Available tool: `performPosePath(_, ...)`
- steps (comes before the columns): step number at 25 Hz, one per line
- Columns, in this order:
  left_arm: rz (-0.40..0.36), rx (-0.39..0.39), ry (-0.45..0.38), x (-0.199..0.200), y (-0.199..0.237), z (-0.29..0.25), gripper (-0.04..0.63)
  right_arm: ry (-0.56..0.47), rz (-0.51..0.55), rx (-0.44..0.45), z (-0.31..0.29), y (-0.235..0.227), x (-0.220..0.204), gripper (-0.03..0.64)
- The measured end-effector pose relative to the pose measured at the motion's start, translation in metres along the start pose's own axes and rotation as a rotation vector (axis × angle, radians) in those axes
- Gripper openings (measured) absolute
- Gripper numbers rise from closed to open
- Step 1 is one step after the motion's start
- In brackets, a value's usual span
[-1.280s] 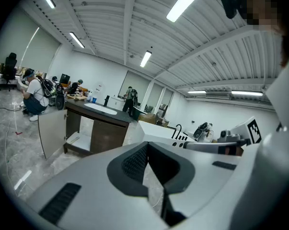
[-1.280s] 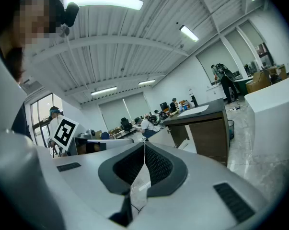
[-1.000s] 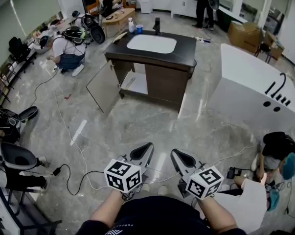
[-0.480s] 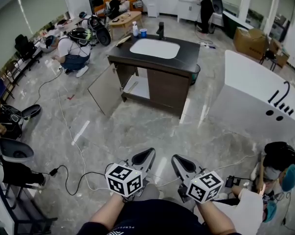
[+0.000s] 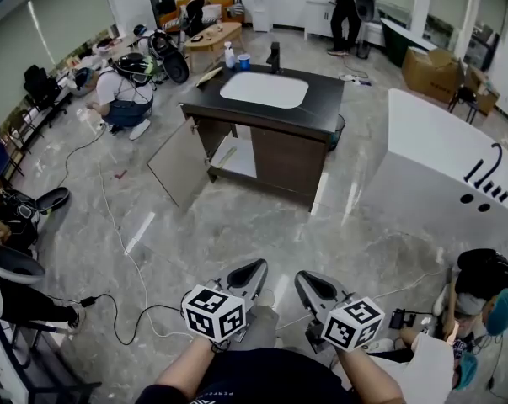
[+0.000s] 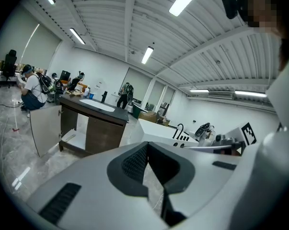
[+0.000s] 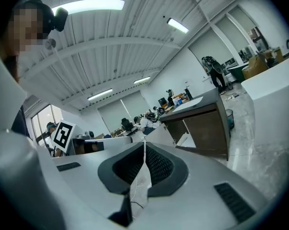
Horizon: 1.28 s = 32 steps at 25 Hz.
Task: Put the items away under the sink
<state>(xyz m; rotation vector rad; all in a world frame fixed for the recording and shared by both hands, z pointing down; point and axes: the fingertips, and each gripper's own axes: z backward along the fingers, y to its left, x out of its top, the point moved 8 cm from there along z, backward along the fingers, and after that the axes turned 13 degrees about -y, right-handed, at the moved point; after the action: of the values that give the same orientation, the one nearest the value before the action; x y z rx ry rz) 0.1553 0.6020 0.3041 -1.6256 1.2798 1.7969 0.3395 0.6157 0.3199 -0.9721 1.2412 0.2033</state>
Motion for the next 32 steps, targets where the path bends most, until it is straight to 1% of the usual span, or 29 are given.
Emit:
performPosePath(3,0.012,-0.001,0.002,0.005,0.015,-0.015,0.008,0.006,-0.026,-0.002,-0.017,-0.012,0.002,0.038)
performPosePath(8,0.032,0.006,-0.009,0.017,0.054,-0.043,0.008,0.014,-0.019,-0.015,-0.06,-0.033,0.009,0.038)
performPosePath(14,0.044,-0.002,-0.004,0.041,0.106,-0.079,0.008,0.016,0.012,-0.006,-0.13,-0.055,0.031,0.038)
performPosePath(20,0.061,-0.014,0.004,0.056,0.153,-0.106,0.008,0.034,0.023,0.011,-0.198,-0.065,0.038,0.038)
performPosePath(23,0.055,0.0,0.003,0.065,0.173,-0.116,0.008,0.044,0.02,0.026,-0.225,-0.068,0.041,0.038)
performPosePath(28,0.093,0.031,-0.02,0.075,0.202,-0.13,0.008,0.069,0.04,0.039,-0.259,-0.081,0.048,0.038)
performPosePath(32,0.096,0.048,-0.043,0.087,0.22,-0.143,0.008,0.068,0.056,0.056,-0.287,-0.092,0.059,0.038)
